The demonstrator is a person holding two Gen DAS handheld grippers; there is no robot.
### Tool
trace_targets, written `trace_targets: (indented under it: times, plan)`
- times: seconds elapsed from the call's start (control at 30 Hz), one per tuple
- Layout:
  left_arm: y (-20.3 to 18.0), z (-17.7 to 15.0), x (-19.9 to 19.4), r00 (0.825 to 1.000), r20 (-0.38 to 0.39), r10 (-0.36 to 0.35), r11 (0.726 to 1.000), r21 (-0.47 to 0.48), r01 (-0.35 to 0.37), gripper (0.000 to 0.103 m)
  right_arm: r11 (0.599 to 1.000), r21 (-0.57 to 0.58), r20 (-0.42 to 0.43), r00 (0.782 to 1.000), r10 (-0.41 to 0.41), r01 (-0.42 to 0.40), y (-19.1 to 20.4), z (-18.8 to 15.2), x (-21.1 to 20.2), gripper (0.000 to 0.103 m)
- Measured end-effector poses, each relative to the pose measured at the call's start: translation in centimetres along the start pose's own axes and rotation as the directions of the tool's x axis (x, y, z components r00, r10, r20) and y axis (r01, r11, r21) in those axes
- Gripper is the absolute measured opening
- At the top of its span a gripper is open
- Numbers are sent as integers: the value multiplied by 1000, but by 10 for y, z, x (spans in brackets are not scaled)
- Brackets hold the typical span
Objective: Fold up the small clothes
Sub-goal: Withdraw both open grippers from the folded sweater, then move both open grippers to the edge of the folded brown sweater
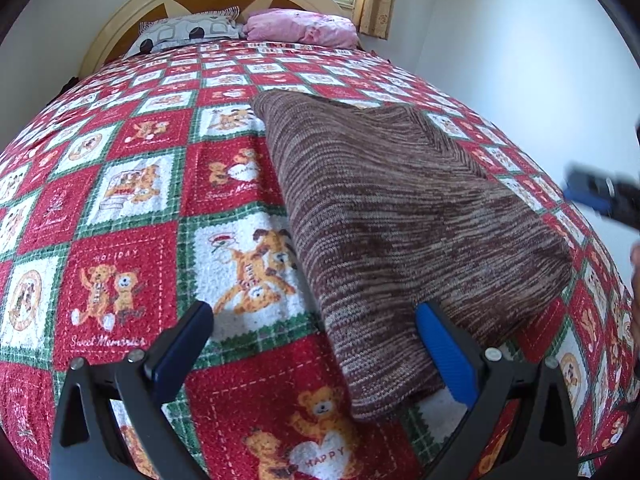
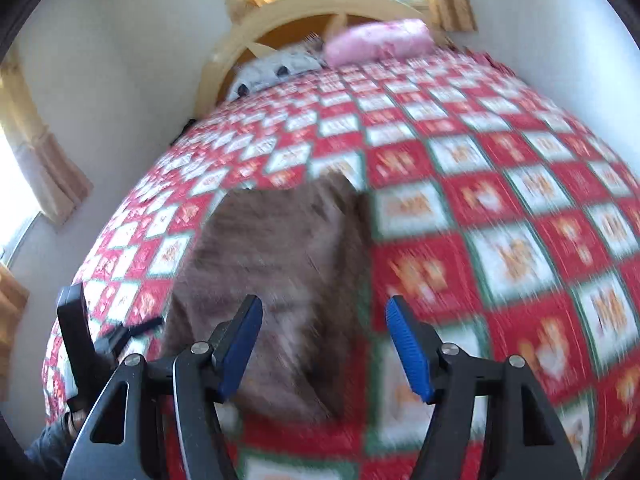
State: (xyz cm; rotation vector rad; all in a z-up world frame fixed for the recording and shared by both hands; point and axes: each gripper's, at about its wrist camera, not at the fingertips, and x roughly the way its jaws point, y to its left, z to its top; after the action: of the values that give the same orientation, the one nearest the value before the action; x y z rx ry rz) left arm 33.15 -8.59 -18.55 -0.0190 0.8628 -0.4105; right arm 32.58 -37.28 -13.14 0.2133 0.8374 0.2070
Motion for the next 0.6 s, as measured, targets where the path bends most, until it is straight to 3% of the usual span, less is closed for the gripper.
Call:
trace_targets:
  times: [0.03,0.07,0.1,0.17,0.27,0.4,0.53,0.6]
  plan:
    - [0,0,0,1000,0,-1,1000,0,1,103,1000,-19,-7,1000,-6,6,6,4,6,62]
    - [1,0,-1,1000,4,0,1000,-2,0,103,999,-38,-21,1000,-7,6,15,7,15,50]
    - [1,0,-2,1000,8,0,1000,-5,0,103,999,-50,-41,999,1,-3,22,9,24,45]
    - [3,-1,-4,1000,19,-4,1000,-12,5,103,996,-85,-95,996,5,-13,32,6,43,41]
    - [4,-1,-3,1000,11,0,1000,-15,1,103,984,-163,-196,975,-105,73,30,-13,72,24]
    - [2,0,0,1000,-5,13,1000,-5,-13,103,977,-204,-182,978,-106,68,30,-13,62,24]
    - [6,1,1,1000,-3,-4,1000,-18,4,103,988,-147,-71,996,-51,40,29,19,46,26]
    - [5,1,1,1000,-3,-1,1000,-15,1,103,993,-114,-56,998,-39,33,27,39,55,26]
